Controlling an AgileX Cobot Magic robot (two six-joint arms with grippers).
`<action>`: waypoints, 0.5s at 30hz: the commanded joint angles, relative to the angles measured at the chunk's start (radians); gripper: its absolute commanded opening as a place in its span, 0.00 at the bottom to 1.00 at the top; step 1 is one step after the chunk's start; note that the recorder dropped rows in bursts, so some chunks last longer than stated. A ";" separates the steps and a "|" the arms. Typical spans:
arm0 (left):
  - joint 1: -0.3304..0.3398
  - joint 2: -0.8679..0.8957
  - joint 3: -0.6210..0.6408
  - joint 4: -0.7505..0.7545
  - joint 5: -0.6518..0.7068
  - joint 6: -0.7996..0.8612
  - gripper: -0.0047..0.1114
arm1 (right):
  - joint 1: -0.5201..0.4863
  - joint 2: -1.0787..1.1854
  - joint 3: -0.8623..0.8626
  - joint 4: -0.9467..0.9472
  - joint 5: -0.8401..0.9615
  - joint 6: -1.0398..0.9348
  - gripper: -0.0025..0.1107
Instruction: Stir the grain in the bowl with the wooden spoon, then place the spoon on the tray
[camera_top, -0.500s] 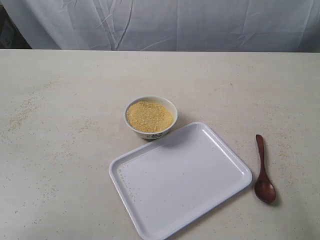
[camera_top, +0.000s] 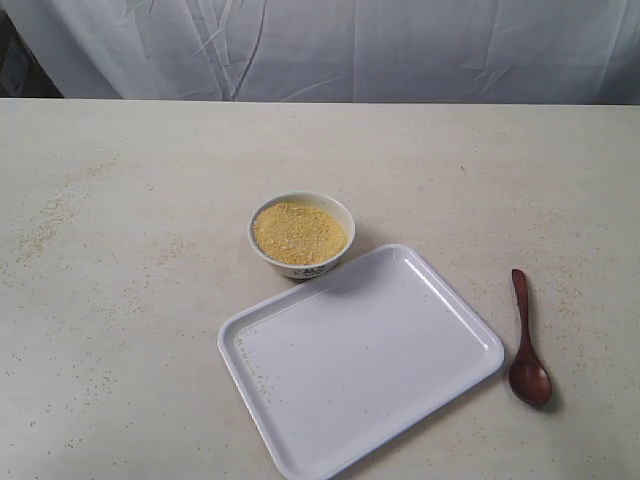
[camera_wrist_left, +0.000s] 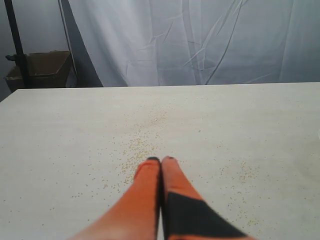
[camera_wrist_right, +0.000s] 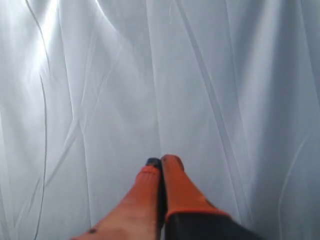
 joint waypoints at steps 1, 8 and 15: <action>0.001 -0.005 0.004 0.002 -0.004 -0.005 0.04 | -0.004 -0.006 0.001 0.001 -0.185 0.000 0.02; 0.001 -0.005 0.004 0.002 -0.004 -0.005 0.04 | -0.004 0.021 -0.142 0.085 0.187 -0.006 0.01; 0.001 -0.005 0.004 0.002 -0.004 -0.005 0.04 | -0.004 0.499 -0.605 0.104 1.039 0.026 0.01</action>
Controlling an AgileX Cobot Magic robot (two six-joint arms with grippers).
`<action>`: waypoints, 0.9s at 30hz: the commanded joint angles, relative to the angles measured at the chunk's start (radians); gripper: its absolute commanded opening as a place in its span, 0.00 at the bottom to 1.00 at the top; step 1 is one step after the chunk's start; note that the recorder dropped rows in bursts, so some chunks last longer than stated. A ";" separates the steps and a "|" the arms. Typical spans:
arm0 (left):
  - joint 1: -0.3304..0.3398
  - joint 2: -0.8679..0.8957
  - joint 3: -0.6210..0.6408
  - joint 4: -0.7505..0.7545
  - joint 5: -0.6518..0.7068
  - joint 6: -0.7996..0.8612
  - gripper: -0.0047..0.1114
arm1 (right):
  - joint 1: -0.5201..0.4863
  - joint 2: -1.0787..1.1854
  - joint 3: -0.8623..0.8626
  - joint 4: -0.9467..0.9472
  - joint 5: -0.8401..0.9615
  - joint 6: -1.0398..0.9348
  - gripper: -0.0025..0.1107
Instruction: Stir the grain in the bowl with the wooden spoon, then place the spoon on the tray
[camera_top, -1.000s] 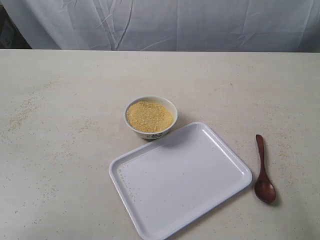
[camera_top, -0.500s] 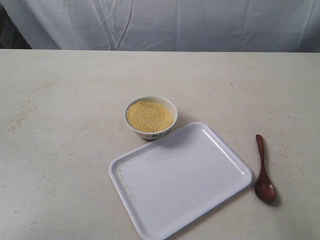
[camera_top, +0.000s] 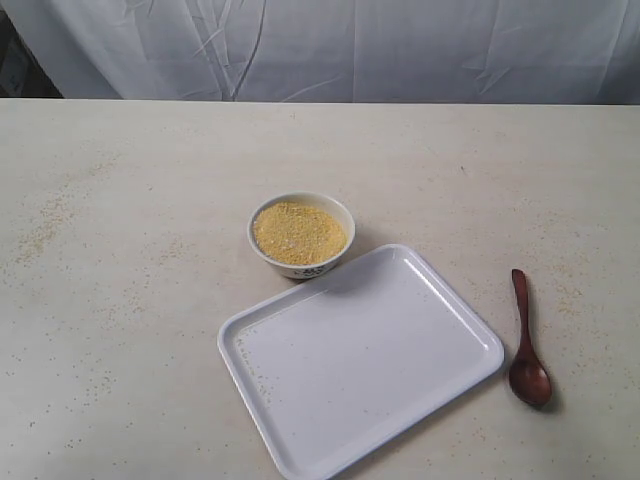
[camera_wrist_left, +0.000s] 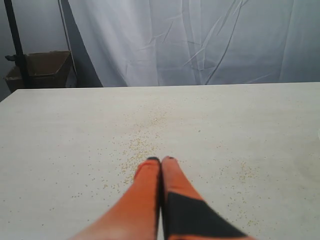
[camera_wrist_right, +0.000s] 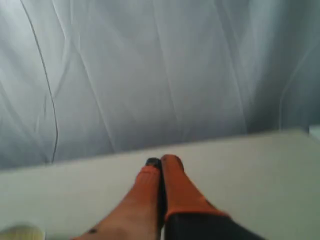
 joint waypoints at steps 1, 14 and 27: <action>0.001 -0.005 0.004 0.002 -0.004 -0.005 0.04 | -0.004 0.345 -0.230 0.021 0.449 0.013 0.01; 0.001 -0.005 0.004 0.002 -0.004 -0.005 0.04 | 0.122 1.090 -0.273 0.106 0.277 0.098 0.01; 0.001 -0.005 0.004 0.002 -0.004 -0.005 0.04 | 0.286 1.429 -0.298 -0.318 0.042 0.621 0.34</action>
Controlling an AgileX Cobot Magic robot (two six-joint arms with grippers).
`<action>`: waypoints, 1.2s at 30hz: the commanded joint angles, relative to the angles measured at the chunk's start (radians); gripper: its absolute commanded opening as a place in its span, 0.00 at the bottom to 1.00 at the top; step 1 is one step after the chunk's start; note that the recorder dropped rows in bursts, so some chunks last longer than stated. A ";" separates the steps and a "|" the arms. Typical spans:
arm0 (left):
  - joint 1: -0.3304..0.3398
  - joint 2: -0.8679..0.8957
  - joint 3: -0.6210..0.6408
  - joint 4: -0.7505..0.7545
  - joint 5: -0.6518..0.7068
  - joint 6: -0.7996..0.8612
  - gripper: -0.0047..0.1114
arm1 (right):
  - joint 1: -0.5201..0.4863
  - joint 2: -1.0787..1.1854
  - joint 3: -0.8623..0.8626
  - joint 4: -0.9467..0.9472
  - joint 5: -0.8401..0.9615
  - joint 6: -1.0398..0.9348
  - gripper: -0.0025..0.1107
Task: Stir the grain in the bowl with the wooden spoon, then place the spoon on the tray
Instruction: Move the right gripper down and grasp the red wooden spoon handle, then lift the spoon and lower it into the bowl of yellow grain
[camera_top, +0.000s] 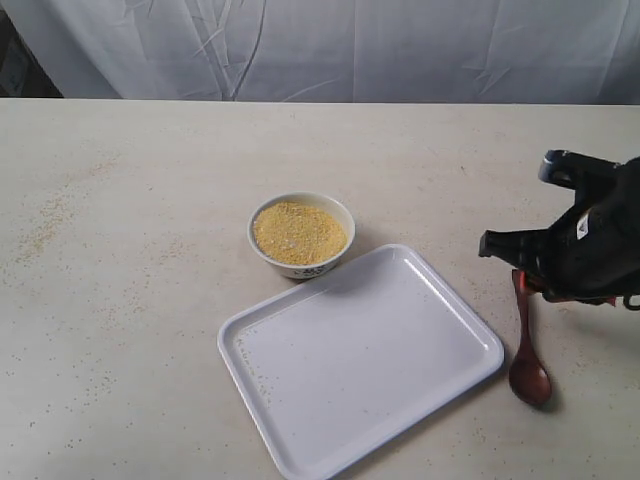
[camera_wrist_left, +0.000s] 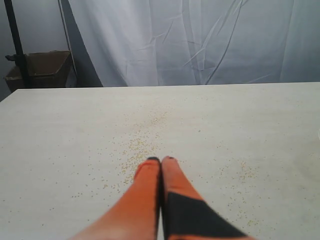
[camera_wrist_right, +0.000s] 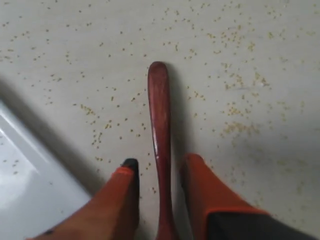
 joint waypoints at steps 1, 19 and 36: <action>0.001 -0.005 0.004 0.002 -0.004 -0.005 0.04 | 0.007 0.086 -0.005 -0.069 -0.074 0.061 0.34; 0.001 -0.005 0.004 0.002 -0.004 -0.005 0.04 | 0.007 0.081 -0.039 -0.076 -0.098 0.092 0.02; 0.001 -0.005 0.004 0.003 -0.004 -0.005 0.04 | 0.189 0.226 -0.478 0.226 -0.329 0.107 0.02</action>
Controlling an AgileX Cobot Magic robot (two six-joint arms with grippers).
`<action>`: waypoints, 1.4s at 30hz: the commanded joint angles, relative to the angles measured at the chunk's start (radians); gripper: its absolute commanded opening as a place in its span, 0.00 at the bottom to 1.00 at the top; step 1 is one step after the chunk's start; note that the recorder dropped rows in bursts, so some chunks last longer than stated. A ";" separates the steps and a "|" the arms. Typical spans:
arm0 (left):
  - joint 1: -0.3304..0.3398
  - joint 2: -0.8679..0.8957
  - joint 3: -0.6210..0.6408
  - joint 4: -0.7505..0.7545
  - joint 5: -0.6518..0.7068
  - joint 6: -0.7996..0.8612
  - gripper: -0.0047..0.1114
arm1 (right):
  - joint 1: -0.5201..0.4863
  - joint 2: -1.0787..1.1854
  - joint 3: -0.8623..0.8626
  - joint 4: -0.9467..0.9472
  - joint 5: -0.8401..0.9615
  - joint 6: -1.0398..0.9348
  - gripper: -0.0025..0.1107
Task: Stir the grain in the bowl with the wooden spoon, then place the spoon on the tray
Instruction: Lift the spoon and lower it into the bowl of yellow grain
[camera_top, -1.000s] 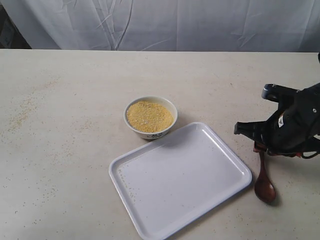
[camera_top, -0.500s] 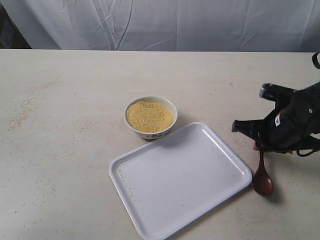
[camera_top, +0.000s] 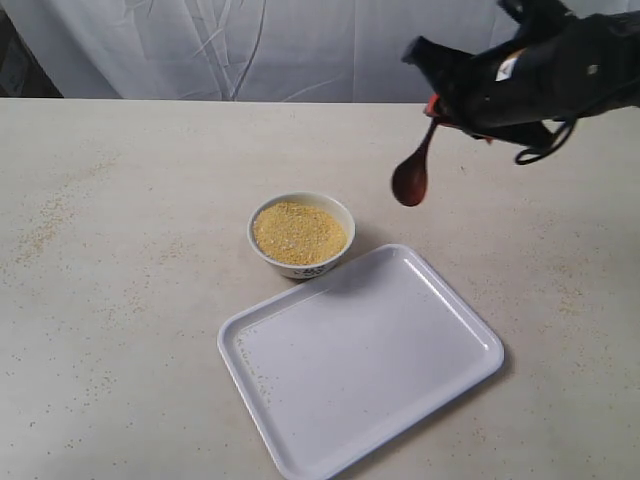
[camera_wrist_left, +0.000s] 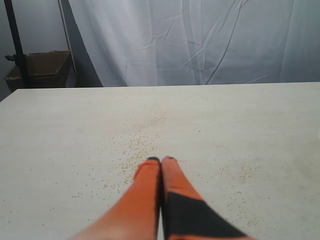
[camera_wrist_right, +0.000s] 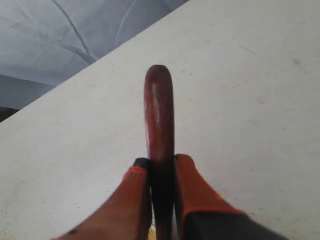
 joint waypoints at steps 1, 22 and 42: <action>0.001 -0.005 0.004 0.003 -0.004 -0.005 0.04 | 0.077 0.150 -0.104 0.043 -0.076 0.004 0.02; 0.001 -0.005 0.004 -0.001 -0.004 -0.005 0.04 | 0.122 0.398 -0.260 0.280 -0.015 0.008 0.03; 0.001 -0.005 0.004 -0.001 -0.004 -0.005 0.04 | 0.121 0.380 -0.261 0.280 0.071 0.008 0.43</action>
